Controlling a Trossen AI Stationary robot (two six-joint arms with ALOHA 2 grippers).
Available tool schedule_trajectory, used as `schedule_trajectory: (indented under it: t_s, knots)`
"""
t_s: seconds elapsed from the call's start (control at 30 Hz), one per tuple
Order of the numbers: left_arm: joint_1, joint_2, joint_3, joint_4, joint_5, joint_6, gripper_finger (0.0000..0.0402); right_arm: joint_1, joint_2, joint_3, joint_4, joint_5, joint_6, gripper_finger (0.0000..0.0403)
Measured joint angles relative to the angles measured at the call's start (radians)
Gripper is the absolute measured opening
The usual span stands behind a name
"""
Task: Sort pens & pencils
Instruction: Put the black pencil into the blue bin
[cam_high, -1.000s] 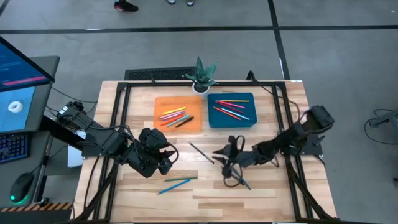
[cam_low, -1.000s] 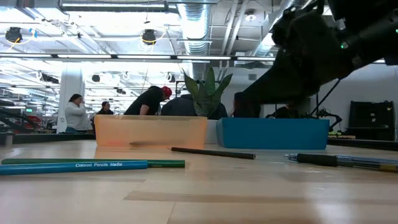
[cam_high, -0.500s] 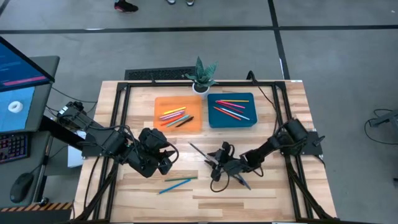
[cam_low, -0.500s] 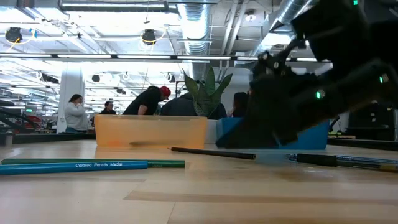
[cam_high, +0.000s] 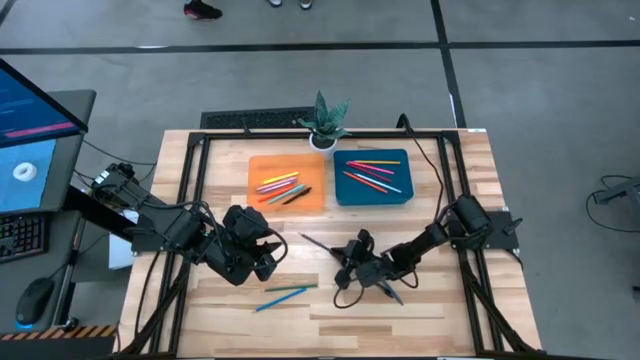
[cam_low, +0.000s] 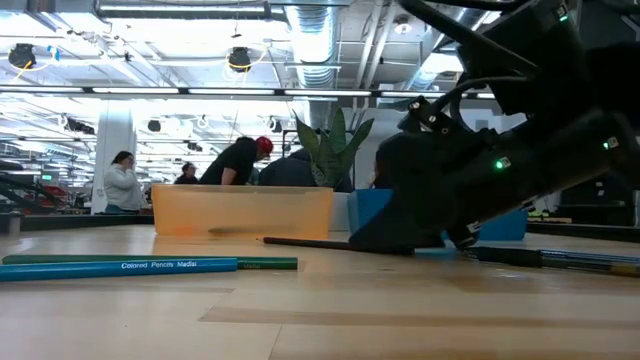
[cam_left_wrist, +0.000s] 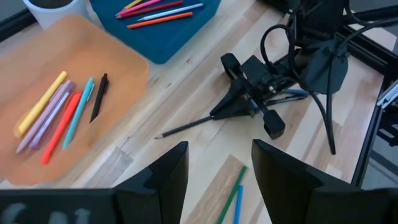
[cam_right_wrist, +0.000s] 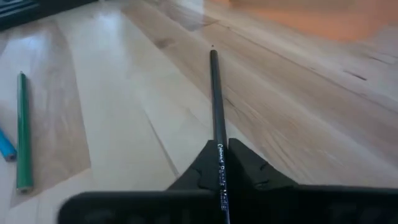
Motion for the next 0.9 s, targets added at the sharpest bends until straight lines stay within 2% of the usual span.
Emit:
schedule_trajectory:
  t_s: [0.07,0.23,0.4,0.63,0.9]
  knots:
    - [0.0,0.0,0.0,0.0,0.0,0.008,0.0167,-0.003,-0.001,0.0,-0.001,-0.002,0.005,0.0019]
    - [0.0,0.0,0.0,0.0,0.0,0.011,0.0167,-0.002,-0.001,0.0,-0.003,0.001,0.016,0.0029]
    - [0.0,0.0,0.0,0.0,0.0,0.011,0.0167,-0.005,-0.025,-0.004,-0.016,-0.02,0.016,0.0019]
    - [0.0,0.0,0.0,0.0,0.0,0.024,0.0167,-0.011,-0.131,-0.014,-0.064,-0.05,-0.034,0.0004]
    - [0.0,0.0,0.0,0.0,-0.005,0.025,0.0167,-0.018,-0.3,-0.095,-0.048,0.009,-0.041,0.0003]
